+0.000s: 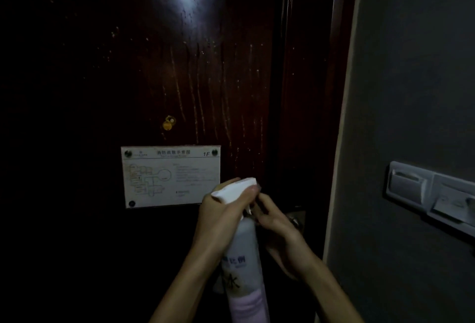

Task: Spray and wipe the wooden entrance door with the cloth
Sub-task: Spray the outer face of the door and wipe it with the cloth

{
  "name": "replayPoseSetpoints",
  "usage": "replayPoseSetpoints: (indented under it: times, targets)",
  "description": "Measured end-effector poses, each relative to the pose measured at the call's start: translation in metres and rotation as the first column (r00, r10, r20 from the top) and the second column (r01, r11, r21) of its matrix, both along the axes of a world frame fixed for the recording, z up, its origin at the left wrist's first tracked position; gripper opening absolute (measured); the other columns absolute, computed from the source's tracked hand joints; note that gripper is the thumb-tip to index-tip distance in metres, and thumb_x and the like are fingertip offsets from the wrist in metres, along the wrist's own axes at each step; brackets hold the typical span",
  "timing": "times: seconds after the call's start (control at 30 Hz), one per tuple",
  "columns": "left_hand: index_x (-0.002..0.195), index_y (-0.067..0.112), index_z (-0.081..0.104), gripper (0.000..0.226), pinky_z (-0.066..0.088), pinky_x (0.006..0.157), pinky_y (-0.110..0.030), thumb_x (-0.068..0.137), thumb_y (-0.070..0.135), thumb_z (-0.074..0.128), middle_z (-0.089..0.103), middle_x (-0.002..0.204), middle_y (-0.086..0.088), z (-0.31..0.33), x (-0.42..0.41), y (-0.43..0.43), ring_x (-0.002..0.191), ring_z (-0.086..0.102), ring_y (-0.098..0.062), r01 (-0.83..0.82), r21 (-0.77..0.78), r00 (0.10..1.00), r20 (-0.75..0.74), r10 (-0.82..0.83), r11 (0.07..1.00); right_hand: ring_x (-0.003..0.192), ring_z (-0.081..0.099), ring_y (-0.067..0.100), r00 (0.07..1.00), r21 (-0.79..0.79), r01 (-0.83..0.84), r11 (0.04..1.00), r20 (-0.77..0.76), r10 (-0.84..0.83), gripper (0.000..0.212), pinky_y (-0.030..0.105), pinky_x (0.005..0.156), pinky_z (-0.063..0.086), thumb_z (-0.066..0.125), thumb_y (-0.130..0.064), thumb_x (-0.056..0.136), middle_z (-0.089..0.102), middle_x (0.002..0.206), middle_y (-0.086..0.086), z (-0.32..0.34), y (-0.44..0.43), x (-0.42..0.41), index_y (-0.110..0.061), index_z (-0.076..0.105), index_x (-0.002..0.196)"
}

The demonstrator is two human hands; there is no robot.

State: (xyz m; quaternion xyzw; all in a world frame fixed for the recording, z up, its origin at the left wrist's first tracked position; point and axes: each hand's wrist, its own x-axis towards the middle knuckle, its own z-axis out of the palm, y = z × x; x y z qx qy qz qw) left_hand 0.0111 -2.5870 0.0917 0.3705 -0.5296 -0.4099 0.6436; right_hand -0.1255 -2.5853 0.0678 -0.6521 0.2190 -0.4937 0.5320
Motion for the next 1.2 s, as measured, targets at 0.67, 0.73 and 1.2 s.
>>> replayPoseSetpoints:
  times: [0.67, 0.73, 1.2]
  targets:
    - [0.128, 0.037, 0.053, 0.059, 0.049, 0.092, -0.024, 0.079, 0.064, 0.071, 0.060, 0.133, 0.006, -0.026, 0.033, -0.007, 0.112, 0.062, 0.001, -0.123, -0.071, 0.992, 0.021, 0.125, 0.990, 0.081, 0.069, 0.006, 0.842, -0.277, 0.521, 0.808, 0.007, -0.540, 0.028, 0.018, 0.069, 0.052, 0.077, -0.007, 0.079, 0.074, 0.090, -0.007, 0.008, -0.004, 0.028, -0.022, 0.066, 0.100]
    - [0.129, 0.037, 0.057, 0.059, 0.052, 0.099, -0.035, 0.077, 0.062, 0.073, 0.065, 0.132, 0.000, -0.034, 0.025, -0.013, 0.117, 0.065, -0.011, -0.038, -0.010, 0.999, 0.031, 0.038, 0.999, 0.085, 0.071, 0.005, 0.855, -0.275, 0.504, 0.819, 0.028, -0.517, 0.025, 0.016, 0.070, 0.052, 0.078, -0.009, 0.081, 0.075, 0.092, -0.006, 0.009, -0.004, 0.032, -0.017, 0.067, 0.103]
    - [0.123, 0.019, 0.058, 0.034, 0.057, 0.079, -0.022, 0.092, 0.006, 0.067, 0.073, 0.114, -0.004, -0.053, 0.005, -0.001, 0.102, 0.072, -0.013, -0.168, -0.029, 0.953, -0.262, 0.154, 0.985, 0.090, 0.073, 0.009, 0.853, -0.237, 0.503, 0.831, -0.019, -0.521, 0.025, 0.021, 0.076, 0.054, 0.072, -0.003, 0.084, 0.077, 0.096, -0.001, 0.005, -0.005, 0.036, -0.014, 0.071, 0.107]
